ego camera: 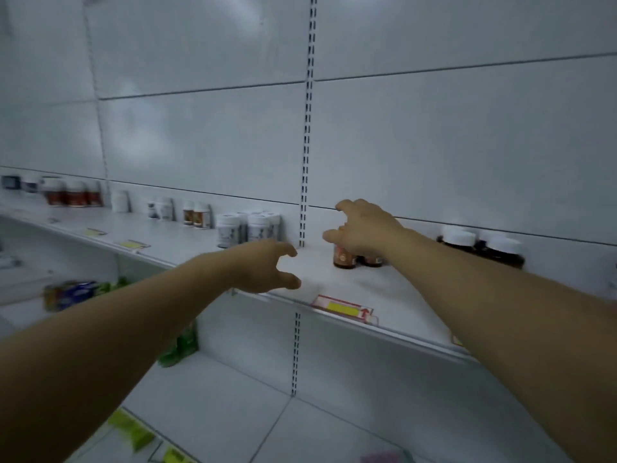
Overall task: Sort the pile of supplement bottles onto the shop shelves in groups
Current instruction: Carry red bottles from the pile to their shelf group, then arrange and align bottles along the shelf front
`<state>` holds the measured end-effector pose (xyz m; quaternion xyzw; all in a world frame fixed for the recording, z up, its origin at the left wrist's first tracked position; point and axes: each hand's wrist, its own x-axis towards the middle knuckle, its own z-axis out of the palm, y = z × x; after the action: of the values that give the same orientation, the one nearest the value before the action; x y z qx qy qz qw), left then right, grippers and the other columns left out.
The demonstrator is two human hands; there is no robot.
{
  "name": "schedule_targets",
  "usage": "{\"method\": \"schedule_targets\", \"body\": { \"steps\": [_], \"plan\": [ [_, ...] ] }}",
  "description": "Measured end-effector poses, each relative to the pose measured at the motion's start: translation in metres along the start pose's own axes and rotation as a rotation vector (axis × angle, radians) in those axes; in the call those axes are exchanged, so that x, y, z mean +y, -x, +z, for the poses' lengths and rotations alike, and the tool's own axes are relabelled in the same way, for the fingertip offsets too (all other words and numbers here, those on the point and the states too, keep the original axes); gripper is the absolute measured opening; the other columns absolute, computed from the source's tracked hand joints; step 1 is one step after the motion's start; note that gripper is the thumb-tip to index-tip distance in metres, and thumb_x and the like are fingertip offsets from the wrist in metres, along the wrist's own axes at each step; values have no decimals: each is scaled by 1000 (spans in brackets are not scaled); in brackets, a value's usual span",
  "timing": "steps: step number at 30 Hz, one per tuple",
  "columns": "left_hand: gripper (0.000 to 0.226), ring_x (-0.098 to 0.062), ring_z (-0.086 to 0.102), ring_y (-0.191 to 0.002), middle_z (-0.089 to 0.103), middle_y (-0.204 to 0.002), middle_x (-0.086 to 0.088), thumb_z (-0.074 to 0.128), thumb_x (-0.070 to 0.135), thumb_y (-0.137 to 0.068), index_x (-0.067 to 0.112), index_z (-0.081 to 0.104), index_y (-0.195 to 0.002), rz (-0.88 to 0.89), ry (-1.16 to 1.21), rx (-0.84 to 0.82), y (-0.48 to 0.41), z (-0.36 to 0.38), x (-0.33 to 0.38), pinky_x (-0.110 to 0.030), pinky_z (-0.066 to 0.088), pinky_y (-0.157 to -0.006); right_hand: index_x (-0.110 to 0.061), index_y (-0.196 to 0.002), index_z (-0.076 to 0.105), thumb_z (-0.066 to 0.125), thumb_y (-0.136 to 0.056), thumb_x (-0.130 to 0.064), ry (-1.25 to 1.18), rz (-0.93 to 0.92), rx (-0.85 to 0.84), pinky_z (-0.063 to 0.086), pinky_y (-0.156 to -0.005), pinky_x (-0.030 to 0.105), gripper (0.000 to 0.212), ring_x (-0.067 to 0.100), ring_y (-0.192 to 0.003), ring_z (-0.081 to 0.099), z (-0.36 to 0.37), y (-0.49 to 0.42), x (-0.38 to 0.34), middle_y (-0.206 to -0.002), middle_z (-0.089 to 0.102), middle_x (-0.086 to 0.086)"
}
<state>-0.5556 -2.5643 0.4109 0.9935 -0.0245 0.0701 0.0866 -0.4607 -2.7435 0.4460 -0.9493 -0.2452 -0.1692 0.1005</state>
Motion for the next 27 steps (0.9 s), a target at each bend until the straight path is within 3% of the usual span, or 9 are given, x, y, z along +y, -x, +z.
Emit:
{"method": "schedule_targets", "body": {
  "steps": [9, 14, 27],
  "plan": [
    [62, -20, 44, -127, 38, -147, 1, 61, 49, -86, 28, 39, -140, -235, -29, 38, 74, -38, -224, -34, 38, -103, -22, -141, 37, 49, -87, -59, -33, -280, -61, 41, -93, 39, 66, 29, -123, 47, 81, -96, -250, -141, 44, 7],
    [61, -20, 51, -119, 44, -143, 0, 60, 49, -86, 28, 41, -139, -355, -81, 32, 107, -61, -335, -35, 42, -100, -24, -145, 34, 46, -89, -58, -71, -387, -102, 41, -97, 41, 66, 29, -128, 43, 113, -135, -379, -146, 40, 7],
    [60, -21, 48, -122, 41, -145, -2, 61, 47, -87, 26, 41, -139, -600, -25, 52, 102, -62, -594, -35, 42, -100, -19, -142, 38, 50, -90, -54, -141, -633, -133, 44, -98, 42, 64, 28, -123, 47, 225, -278, -615, -141, 46, 8]
  ]
}}
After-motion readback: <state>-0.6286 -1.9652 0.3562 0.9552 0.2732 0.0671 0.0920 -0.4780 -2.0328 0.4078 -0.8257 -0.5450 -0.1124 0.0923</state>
